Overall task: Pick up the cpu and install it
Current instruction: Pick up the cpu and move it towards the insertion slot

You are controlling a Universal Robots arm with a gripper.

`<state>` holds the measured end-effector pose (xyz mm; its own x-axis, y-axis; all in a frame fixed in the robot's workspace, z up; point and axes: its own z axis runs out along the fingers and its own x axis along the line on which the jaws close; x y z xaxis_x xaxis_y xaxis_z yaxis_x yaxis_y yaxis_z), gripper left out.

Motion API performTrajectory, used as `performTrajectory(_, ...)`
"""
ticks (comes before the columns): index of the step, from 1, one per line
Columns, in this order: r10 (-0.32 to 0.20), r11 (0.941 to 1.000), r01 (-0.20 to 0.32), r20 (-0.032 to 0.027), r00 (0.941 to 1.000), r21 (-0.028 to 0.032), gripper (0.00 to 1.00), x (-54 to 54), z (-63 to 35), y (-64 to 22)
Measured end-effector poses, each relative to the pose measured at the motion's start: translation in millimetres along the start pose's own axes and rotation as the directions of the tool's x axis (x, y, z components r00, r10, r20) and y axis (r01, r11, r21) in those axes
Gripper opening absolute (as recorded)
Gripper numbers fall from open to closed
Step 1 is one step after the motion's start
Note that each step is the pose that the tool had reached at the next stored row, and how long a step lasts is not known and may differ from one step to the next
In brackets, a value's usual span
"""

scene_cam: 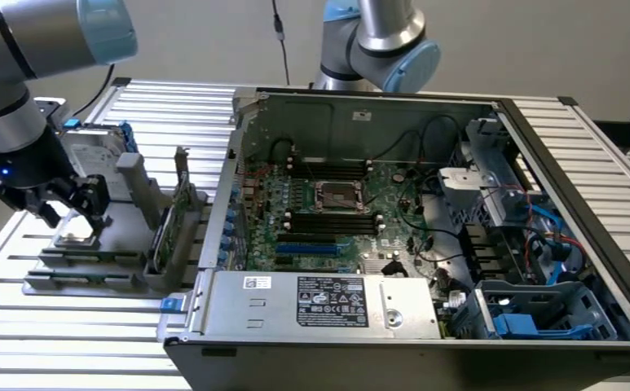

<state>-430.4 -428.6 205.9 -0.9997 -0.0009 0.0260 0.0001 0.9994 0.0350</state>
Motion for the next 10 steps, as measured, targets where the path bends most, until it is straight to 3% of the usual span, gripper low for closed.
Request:
performTrajectory(6,-0.007,0.9998,0.007,-0.0003,1.0000,-0.0170,0.67,0.1,7.4,1.4)
performTrajectory(10,-0.008,0.9997,0.008,0.0000,1.0000,-0.0240,0.67,0.6,11.4,1.3)
